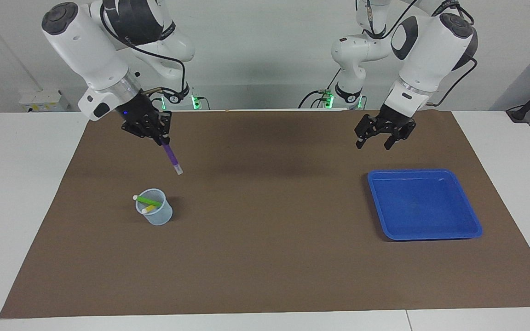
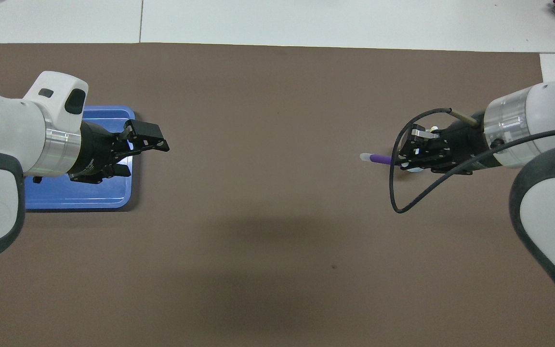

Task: Right arm passes pens to left for tray arrangement
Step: 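Carry the purple pen toward the left gripper while the left gripper approaches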

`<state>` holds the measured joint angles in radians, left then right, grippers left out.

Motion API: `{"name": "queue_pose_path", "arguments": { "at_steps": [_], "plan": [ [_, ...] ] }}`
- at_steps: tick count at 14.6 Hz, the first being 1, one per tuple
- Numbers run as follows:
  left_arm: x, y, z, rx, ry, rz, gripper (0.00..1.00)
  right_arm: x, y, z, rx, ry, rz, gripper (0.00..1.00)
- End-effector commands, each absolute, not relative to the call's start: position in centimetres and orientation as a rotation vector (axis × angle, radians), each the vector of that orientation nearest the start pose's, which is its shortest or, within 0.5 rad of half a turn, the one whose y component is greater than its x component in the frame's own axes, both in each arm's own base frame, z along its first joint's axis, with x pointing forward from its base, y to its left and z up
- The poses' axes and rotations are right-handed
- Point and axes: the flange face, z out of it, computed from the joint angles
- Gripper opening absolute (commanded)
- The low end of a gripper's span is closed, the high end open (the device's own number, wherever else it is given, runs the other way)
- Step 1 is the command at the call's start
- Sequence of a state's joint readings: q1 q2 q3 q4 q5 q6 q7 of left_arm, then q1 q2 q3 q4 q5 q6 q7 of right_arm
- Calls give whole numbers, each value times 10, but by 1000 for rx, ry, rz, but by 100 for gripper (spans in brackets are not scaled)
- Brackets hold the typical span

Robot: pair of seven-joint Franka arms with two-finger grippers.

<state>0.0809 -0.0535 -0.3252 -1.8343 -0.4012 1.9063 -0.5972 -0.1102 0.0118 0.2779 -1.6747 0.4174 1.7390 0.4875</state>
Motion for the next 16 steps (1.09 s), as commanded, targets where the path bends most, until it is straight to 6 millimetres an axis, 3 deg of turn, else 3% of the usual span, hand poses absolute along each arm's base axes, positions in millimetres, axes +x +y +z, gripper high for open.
{"name": "queue_pose_path", "arguments": {
  "at_steps": [1,5,7,9,12,14,16],
  "plan": [
    [532,-177,561,-3376,-1143,226,95,556,149,600,-2564,695,153,0],
    [534,-177,559,-3363,-1171,256,100,549,191,606,-2419,956,246,0],
    [532,-175,557,-3303,-1387,375,100,548,202,607,-2326,1070,304,0],
    [525,-186,553,-3268,-1480,459,100,548,206,608,-2262,1124,338,0],
    [523,-202,553,-3050,-1947,657,100,555,209,610,-2108,1268,407,0],
    [520,-210,554,-2979,-2049,722,100,556,211,611,-2068,1313,418,0],
    [514,-236,557,-2900,-2149,758,99,551,229,612,-2052,1327,435,0]
  ]
}}
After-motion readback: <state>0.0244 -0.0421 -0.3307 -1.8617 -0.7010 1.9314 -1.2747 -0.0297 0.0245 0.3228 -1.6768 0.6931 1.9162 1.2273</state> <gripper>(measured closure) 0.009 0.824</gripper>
